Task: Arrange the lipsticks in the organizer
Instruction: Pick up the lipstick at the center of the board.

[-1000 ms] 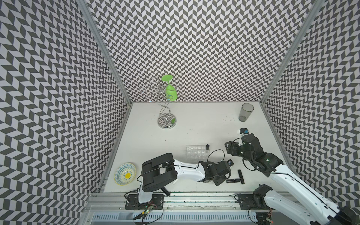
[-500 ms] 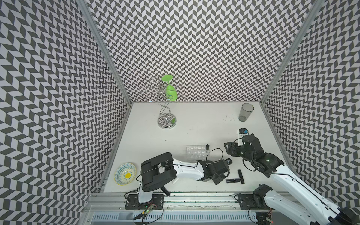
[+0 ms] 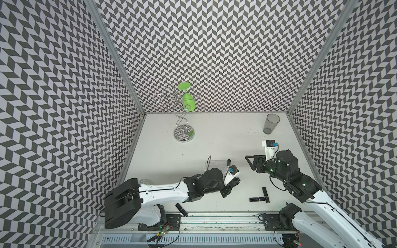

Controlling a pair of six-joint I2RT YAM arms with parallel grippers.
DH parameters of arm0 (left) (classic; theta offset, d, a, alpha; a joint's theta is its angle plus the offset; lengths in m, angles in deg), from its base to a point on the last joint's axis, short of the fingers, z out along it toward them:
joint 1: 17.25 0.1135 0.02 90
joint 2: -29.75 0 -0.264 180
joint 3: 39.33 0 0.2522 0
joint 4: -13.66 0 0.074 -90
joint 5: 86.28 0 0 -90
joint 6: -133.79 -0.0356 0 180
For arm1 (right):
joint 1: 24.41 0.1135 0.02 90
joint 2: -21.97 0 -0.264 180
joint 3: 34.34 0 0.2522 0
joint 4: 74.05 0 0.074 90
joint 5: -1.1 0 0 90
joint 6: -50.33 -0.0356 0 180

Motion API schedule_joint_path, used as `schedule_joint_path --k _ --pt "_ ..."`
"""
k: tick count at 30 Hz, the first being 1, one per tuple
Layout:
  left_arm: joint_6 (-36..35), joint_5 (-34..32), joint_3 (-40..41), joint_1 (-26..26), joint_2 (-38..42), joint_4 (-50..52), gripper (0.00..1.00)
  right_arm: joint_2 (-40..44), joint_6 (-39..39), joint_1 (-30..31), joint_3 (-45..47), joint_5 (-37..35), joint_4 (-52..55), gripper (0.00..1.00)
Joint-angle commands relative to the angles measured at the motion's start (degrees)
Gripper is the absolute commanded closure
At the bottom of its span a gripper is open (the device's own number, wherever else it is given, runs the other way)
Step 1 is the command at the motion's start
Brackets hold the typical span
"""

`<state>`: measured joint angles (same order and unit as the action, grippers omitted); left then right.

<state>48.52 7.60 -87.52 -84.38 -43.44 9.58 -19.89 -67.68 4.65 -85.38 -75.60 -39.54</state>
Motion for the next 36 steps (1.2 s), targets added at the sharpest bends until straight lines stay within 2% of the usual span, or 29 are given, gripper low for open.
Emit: schedule_joint_path --k 1,3,9,14,21,27,32,36 --pt "-2.86 2.27 4.36 1.58 5.09 -13.36 1.00 -2.44 1.16 -0.06 -3.15 17.62 -4.93 0.41" --pt "-3.72 1.45 5.09 2.18 7.36 -13.24 1.00 -3.69 1.28 0.79 -4.47 21.24 -3.19 0.41" --pt "-5.92 -1.94 5.96 2.35 9.25 -11.55 1.00 -3.60 0.03 7.73 -4.01 21.66 -3.18 0.41" --pt "-6.30 -3.60 6.31 2.34 8.66 -11.51 1.00 -3.76 -1.21 11.67 -2.81 18.92 -2.53 0.43" --pt "-6.51 -4.09 5.98 2.34 8.28 -10.69 1.00 -3.73 -1.16 12.08 -2.31 13.17 -0.36 0.48" --pt "-6.48 -3.07 5.86 2.30 8.02 -10.48 1.00 -5.84 -1.41 12.16 -1.50 15.01 -3.77 0.60" --pt "-6.34 -2.84 6.44 2.33 7.96 -10.92 1.00 -8.05 -0.94 12.21 -1.81 15.55 -4.90 0.64" --pt "-6.31 -3.25 6.53 2.36 8.02 -10.79 1.00 -8.87 -0.88 12.34 -1.67 15.61 -5.28 0.73"
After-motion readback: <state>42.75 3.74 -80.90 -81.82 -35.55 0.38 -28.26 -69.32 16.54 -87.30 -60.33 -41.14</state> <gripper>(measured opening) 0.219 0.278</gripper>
